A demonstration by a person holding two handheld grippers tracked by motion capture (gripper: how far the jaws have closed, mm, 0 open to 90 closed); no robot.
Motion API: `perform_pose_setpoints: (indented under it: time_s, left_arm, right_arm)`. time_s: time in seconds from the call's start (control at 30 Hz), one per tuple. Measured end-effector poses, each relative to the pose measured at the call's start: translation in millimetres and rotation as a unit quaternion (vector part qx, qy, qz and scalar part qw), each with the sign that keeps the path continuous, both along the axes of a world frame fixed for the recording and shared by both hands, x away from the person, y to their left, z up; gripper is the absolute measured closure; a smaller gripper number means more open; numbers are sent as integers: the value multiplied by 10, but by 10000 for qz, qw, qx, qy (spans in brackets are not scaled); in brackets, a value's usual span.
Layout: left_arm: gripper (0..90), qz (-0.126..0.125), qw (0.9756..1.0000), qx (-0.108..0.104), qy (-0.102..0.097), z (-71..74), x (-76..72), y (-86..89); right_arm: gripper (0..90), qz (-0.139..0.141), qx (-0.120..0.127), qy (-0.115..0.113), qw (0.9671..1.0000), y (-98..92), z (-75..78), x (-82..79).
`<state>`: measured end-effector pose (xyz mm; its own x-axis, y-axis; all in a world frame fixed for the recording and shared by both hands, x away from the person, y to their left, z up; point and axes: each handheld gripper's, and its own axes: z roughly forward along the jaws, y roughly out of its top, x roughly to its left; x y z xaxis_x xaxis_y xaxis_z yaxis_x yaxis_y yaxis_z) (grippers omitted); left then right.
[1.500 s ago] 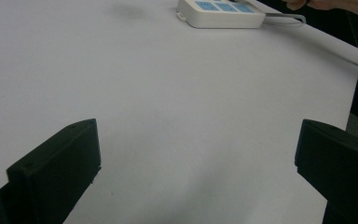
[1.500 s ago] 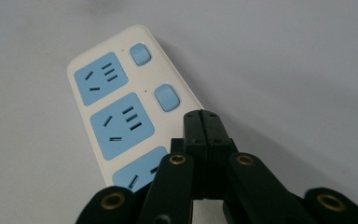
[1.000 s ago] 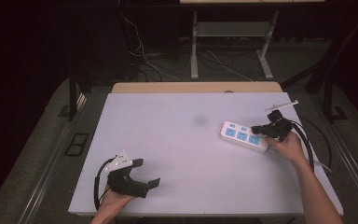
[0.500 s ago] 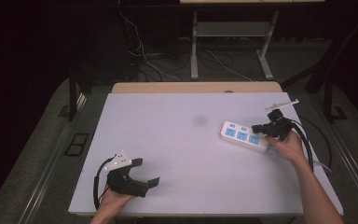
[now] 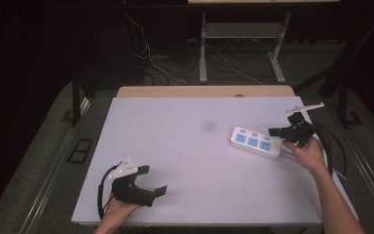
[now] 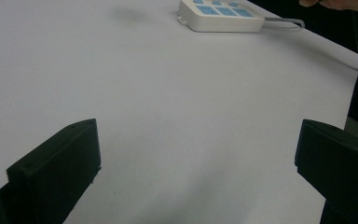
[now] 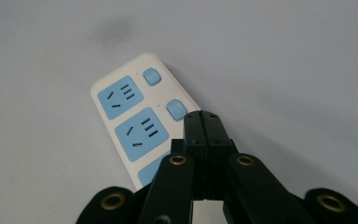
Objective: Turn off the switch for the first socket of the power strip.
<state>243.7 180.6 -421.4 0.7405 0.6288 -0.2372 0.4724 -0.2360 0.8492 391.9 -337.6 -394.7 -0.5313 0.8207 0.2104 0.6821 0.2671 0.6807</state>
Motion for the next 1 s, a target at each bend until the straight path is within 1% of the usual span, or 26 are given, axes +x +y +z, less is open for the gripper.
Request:
perform_pose_setpoints:
  time_s: [0.13,0.23,0.3,0.33,0.37,0.4,0.43,0.47,0.5,0.53,0.57,0.7,0.77,0.8,0.83,0.87,0.93,1.0]
  left_arm:
    - [0,30,10000,-27,-3,3,-3,5]
    - [0,32,10000,-26,-2,3,-1,4]
    - [0,24,10000,-26,-5,3,-1,3]
    - [0,24,10000,-25,-3,2,-1,1]
    - [0,19,10000,-22,-7,2,-1,0]
    - [0,19,10000,-32,-2,2,-2,-2]
    - [0,16,10000,-30,-3,2,-3,-3]
    - [0,9,10000,-23,-4,4,-3,-2]
    - [0,5,10000,-25,-8,4,-4,-3]
    - [0,3,10000,-24,-10,5,-5,-3]
    - [0,2,10000,-21,-10,5,-5,-2]
    - [0,8,10000,-22,-6,4,-5,-2]
    - [0,6,10000,-22,-10,5,-6,-3]
    - [0,11,10000,-24,-6,5,-8,-4]
    - [0,6,10000,-20,-5,4,-8,-4]
    - [0,6,10000,-19,-2,4,-8,-5]
    - [0,6,10000,-20,-1,2,-8,-7]
    - [0,5,10000,-20,-3,2,-8,-9]
  right_arm:
    - [900,-50,32,-4,10000,-3,59,-68]
    - [897,-107,135,9,9999,-4,83,-114]
    - [844,-149,260,16,9995,-6,96,-149]
    - [844,-149,260,16,9995,-6,96,-149]
    - [738,-216,305,-1,9993,1,103,-192]
    - [680,-252,304,-7,9992,5,104,-205]
    - [680,-252,304,-7,9992,5,104,-205]
    - [595,-344,329,-59,9988,10,110,-246]
    - [595,-344,329,-59,9988,10,110,-246]
    - [488,-409,462,-107,9980,8,121,-291]
    - [446,-418,537,-141,9976,5,128,-314]
    - [240,-449,826,-143,9955,7,145,-399]
    - [101,-381,990,-162,9942,9,149,-445]
    - [101,-381,990,-162,9942,9,149,-445]
    - [99,-387,1046,-199,9936,12,151,-471]
    - [5,-408,1052,-211,9934,33,154,-522]
    - [1,-358,1086,-231,9932,42,154,-549]
    - [1,-279,1133,-252,9929,78,156,-633]
